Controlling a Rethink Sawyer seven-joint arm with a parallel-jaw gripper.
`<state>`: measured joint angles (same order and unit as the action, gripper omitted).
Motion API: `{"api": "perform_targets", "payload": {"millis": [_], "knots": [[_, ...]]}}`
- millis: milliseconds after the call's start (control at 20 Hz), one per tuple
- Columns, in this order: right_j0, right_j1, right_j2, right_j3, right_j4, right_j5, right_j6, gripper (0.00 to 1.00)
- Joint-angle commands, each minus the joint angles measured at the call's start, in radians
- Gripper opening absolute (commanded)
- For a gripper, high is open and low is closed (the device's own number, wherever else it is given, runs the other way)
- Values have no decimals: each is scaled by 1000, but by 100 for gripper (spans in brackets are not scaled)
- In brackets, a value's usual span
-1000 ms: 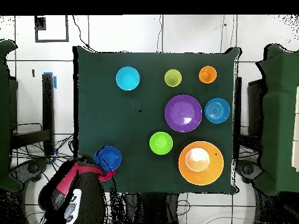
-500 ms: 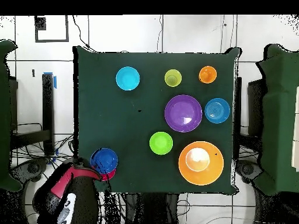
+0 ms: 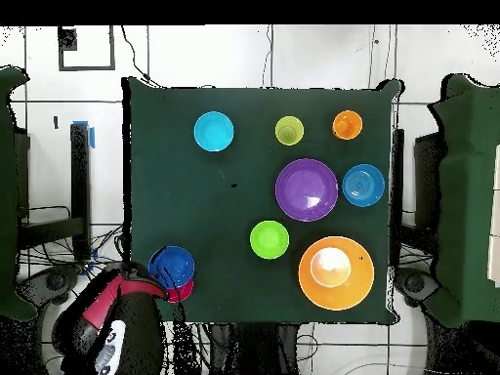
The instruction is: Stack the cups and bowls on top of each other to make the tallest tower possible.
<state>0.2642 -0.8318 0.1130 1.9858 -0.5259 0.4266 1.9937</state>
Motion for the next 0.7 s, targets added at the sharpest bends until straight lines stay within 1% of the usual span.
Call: {"api": "perform_targets", "payload": {"millis": [50,350,550,700], "knots": [[8,60,50,-78,27,31,72,0],[16,80,50,-110,24,39,67,0],[19,109,49,-144,16,44,62,0],[11,116,55,-162,16,57,46,0]]}}
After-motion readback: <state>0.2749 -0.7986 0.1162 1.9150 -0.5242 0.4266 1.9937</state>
